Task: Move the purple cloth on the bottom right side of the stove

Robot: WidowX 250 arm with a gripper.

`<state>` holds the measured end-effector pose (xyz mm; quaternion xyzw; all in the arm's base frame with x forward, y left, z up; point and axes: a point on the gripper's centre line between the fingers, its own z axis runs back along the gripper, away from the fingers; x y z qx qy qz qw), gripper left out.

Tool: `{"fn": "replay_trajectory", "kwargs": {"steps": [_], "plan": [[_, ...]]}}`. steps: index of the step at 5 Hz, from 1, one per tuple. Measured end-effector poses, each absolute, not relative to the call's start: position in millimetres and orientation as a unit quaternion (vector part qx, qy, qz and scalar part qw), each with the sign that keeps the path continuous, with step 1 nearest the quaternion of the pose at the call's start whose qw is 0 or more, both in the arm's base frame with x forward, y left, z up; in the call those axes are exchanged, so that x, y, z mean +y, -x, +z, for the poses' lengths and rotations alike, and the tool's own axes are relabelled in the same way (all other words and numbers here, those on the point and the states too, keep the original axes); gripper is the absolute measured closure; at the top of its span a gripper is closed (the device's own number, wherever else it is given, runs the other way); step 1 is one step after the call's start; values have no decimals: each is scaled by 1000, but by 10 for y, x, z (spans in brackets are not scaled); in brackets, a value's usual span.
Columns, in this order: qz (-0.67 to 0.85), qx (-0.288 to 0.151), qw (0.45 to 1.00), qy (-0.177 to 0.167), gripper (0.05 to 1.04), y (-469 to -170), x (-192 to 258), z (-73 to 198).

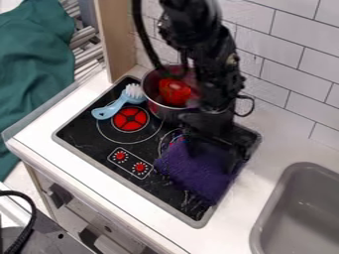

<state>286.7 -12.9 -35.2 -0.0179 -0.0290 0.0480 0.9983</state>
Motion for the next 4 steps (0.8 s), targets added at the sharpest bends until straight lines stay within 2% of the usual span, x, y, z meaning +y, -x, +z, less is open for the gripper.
{"fn": "replay_trajectory", "kwargs": {"steps": [4], "plan": [[39, -7, 999, 16, 79, -2611, -35, -269]]}}
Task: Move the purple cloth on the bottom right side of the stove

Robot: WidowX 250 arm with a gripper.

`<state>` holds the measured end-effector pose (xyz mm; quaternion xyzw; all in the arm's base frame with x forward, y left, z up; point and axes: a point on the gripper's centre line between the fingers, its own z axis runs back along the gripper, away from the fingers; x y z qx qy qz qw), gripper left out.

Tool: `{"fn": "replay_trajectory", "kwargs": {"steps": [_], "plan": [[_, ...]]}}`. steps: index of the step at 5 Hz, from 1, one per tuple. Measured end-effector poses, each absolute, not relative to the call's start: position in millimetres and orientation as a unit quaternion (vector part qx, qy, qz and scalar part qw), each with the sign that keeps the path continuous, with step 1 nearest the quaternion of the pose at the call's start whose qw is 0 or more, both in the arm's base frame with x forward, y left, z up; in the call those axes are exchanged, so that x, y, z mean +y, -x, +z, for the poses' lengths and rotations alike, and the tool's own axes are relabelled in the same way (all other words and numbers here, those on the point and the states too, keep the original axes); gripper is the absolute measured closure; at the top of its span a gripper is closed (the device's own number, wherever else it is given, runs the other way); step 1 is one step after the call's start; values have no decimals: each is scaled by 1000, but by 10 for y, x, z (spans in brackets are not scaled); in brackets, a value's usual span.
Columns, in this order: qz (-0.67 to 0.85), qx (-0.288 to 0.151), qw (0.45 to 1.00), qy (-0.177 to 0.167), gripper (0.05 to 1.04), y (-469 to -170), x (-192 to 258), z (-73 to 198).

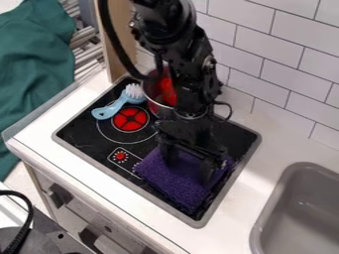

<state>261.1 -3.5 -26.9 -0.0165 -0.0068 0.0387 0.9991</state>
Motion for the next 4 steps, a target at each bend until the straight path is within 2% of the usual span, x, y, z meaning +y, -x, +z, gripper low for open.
{"fn": "replay_trajectory", "kwargs": {"steps": [2, 3, 4], "plan": [[8, -66, 998, -18, 79, -2694, -162, 249], [4, -59, 998, -31, 79, -2726, -200, 356], [-7, -54, 998, -11, 79, -2773, -252, 382]]}}
